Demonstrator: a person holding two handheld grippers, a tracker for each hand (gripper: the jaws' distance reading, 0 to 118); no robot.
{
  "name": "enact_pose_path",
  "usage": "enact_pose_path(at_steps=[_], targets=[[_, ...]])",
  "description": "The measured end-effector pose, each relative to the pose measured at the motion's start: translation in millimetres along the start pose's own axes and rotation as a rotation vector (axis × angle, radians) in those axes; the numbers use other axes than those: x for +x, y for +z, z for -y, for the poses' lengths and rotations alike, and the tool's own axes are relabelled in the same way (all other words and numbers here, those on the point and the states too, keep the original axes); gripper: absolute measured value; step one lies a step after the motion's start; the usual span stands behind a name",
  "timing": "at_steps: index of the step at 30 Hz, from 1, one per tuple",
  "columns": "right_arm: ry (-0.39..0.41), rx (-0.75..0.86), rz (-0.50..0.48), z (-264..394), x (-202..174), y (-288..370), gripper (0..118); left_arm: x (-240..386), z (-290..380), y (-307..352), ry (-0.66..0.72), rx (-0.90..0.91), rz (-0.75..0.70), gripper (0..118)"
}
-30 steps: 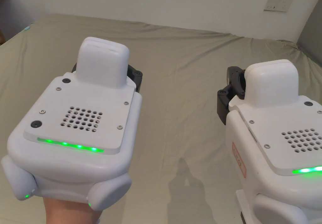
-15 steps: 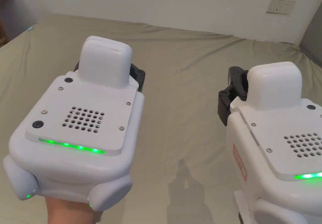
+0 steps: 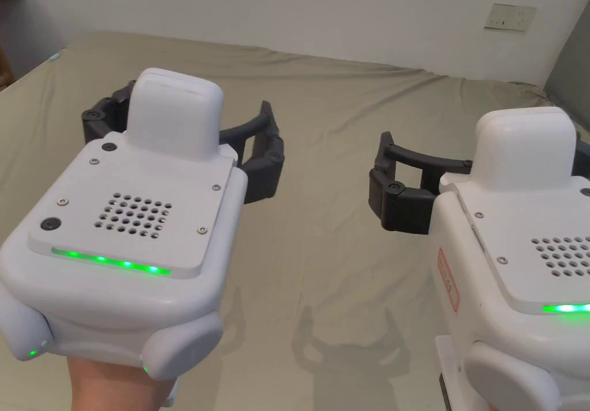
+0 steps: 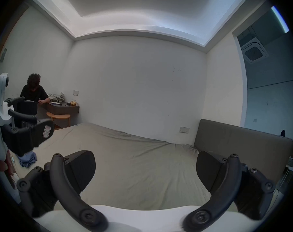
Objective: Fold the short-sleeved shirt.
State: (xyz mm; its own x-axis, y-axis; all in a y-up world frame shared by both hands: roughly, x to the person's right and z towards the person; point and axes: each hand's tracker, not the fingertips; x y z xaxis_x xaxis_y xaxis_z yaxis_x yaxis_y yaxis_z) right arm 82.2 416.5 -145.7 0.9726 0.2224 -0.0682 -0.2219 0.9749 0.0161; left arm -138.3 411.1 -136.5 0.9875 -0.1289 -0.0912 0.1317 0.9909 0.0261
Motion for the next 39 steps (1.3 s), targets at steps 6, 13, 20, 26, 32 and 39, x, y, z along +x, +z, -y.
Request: enact_pose_path(at_steps=[6,13,20,26,32,39], targets=[[-0.194,-0.121,-0.117,-13.6,14.9,-3.4,118,1.1,3.3,-8.1,-0.006,-0.008,-0.007,118],[-0.268,-0.192,-0.048,-21.9,23.0,-1.1,118,-2.9,-3.0,3.1,-0.005,0.013,-0.026,118],[-0.194,-0.304,0.063,-30.7,15.7,-1.1,118,-2.4,-6.3,7.6,-0.010,0.023,-0.020,118],[-0.123,-0.294,0.058,-28.0,7.5,-1.4,118,-0.3,-6.4,9.4,-0.004,0.020,-0.011,118],[-0.149,-0.295,0.008,-27.4,2.4,1.6,118,-0.1,-8.6,11.1,-0.010,0.022,-0.010,118],[-0.149,-0.296,-0.029,-27.7,-2.0,0.0,118,0.1,-8.9,12.7,-0.005,0.027,-0.016,118]])
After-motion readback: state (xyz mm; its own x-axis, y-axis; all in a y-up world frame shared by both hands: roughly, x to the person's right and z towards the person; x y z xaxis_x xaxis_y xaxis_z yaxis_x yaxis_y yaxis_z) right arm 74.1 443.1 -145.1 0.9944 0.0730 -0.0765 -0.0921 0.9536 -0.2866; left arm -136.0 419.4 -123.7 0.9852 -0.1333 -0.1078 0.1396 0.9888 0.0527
